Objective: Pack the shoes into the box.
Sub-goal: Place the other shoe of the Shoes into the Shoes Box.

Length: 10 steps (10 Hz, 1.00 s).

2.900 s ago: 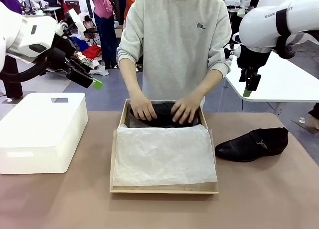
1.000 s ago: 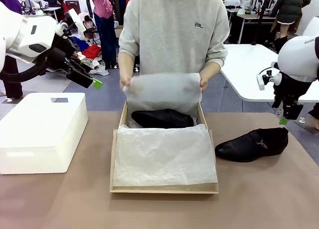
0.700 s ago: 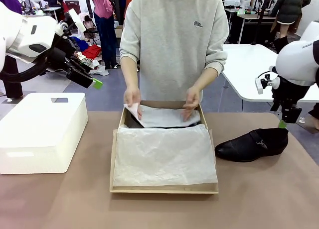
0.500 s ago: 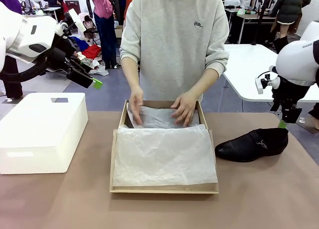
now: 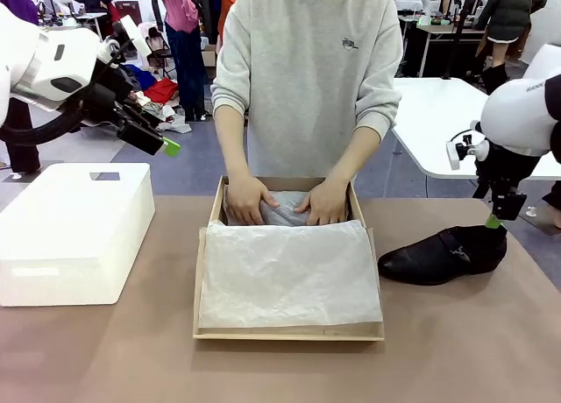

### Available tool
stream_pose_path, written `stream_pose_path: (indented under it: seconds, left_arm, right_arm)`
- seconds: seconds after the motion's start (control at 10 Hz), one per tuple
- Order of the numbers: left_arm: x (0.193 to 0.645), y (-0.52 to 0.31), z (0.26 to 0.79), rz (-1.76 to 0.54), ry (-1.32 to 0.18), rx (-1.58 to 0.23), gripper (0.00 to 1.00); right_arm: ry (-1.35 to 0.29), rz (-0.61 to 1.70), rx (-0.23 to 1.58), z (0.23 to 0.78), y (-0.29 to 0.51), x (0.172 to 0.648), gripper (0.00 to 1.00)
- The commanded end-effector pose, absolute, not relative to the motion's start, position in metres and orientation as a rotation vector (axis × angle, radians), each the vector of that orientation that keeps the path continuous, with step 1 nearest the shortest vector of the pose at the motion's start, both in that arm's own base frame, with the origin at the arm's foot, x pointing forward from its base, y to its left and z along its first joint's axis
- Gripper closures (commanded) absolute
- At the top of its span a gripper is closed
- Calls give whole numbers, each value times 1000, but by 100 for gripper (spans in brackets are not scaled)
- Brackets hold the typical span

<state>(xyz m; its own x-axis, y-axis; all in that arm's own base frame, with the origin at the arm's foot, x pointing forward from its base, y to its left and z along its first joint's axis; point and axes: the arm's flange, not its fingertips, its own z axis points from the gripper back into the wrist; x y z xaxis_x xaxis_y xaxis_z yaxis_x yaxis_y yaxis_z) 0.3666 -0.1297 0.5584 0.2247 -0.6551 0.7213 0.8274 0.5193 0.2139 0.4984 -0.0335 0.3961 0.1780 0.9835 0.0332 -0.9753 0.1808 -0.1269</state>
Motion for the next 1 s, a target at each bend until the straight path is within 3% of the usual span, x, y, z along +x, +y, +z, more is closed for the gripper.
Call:
stream_pose_path:
  seconds: [0.0, 0.9]
  left_arm:
    - [367, -129, 558, -1036, -866, -247, 0]
    - [367, -129, 558, -1036, -866, -247, 0]
  right_arm:
    - [-153, 1412, -84, 377, -34, 501, 0]
    - [-166, 1496, -38, 342, -31, 507, 0]
